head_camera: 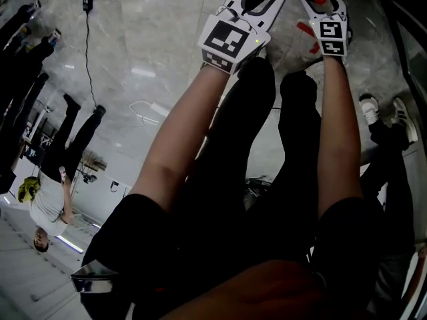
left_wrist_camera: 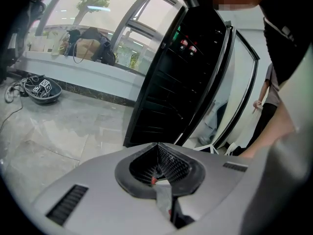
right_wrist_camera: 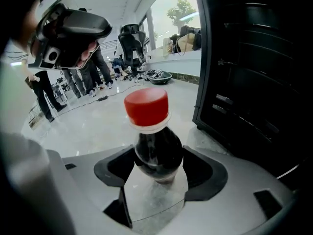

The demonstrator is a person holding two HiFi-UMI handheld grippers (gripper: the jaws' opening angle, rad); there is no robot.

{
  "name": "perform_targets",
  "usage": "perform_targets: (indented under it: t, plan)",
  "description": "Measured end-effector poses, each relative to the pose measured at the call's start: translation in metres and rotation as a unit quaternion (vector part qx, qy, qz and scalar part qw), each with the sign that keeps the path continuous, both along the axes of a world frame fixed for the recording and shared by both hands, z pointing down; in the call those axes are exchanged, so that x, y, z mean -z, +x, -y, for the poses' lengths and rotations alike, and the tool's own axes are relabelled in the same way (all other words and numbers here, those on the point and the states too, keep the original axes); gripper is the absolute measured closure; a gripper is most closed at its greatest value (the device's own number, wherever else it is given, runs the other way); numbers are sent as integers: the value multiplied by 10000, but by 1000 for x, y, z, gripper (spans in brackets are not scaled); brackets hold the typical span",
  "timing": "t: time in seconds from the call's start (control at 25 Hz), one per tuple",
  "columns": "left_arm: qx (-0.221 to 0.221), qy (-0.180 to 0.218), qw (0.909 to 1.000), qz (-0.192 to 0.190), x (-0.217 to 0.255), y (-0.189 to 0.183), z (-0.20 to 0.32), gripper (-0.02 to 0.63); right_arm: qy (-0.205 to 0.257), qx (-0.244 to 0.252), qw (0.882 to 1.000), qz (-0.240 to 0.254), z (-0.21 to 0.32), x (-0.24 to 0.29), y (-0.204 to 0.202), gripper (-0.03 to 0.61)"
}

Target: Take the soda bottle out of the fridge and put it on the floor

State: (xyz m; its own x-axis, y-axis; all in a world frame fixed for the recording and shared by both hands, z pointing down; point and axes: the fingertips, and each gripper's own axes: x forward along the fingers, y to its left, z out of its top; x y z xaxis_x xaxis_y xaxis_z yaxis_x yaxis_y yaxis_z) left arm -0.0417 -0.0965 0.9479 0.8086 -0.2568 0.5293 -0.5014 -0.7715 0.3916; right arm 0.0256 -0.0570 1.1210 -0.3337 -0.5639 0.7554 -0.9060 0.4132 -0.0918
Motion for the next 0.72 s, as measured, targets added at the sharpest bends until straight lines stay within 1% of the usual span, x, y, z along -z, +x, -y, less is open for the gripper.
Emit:
perform_targets:
  t: [0.12, 0.28, 0.44, 0.6, 0.64, 0.72]
  plan:
    - [6, -6, 10000, -15, 10, 0, 0, 609, -134, 34, 9998, 124, 2, 5, -3, 267]
    - [-91, -4, 10000, 5, 30, 2, 4, 609, -324, 219, 9991, 137, 10, 19, -3, 267]
    - [-73, 63, 10000, 8, 56, 3, 2, 609, -237, 350, 9990, 164, 3, 51, 0, 265]
    - [-61, 88, 9999, -45, 96, 6, -1, 609, -72, 269, 9994, 224, -7, 112, 13, 265]
    - [-77, 103, 9999, -45, 108, 7, -1, 609, 36, 199, 9994, 296, -5, 135, 15, 266]
    - [-115, 106, 9999, -18, 137, 5, -8, 609, 350, -32, 9973, 638, -3, 194, 14, 267]
